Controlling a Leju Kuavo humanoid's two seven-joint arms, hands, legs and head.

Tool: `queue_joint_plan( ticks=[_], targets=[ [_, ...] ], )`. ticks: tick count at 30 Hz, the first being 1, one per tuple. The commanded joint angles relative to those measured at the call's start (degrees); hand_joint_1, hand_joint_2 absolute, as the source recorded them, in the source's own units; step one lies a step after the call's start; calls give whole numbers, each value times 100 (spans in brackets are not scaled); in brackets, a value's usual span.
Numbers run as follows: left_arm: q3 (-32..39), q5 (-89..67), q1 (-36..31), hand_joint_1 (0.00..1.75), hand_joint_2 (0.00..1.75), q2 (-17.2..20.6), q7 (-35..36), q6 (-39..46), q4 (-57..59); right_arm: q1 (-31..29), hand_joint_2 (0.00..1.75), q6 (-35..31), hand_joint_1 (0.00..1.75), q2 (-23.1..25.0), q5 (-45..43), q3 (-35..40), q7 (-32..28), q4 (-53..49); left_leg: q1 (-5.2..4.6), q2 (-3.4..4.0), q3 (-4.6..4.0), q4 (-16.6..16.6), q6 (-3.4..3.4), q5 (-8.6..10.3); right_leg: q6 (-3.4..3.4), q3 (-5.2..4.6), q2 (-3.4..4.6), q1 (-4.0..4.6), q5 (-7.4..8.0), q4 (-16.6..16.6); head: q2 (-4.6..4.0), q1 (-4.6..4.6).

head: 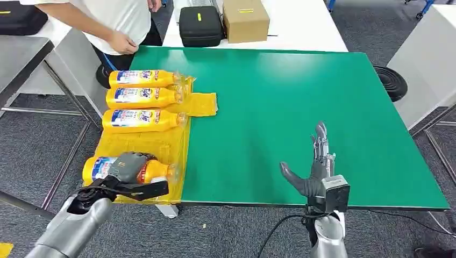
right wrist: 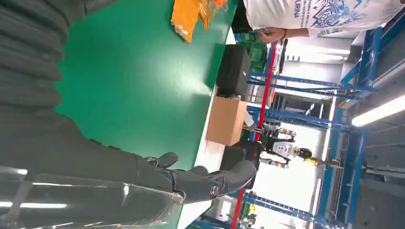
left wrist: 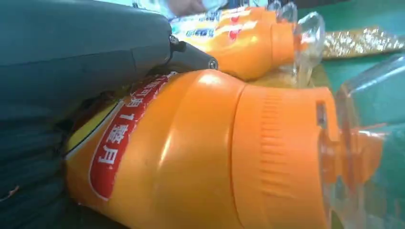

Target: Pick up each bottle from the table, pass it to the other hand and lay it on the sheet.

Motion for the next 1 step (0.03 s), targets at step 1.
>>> queue_joint_plan(
  ticks=[1],
  targets=[
    [-447,-411,-1155,175,175,-509,115,-81,904,-405,175,-9,0,-65,24,97,-5,783,4,-11,8,0,2,-1,-8,15,-16,7,-4,-4,0,0]
  ],
)
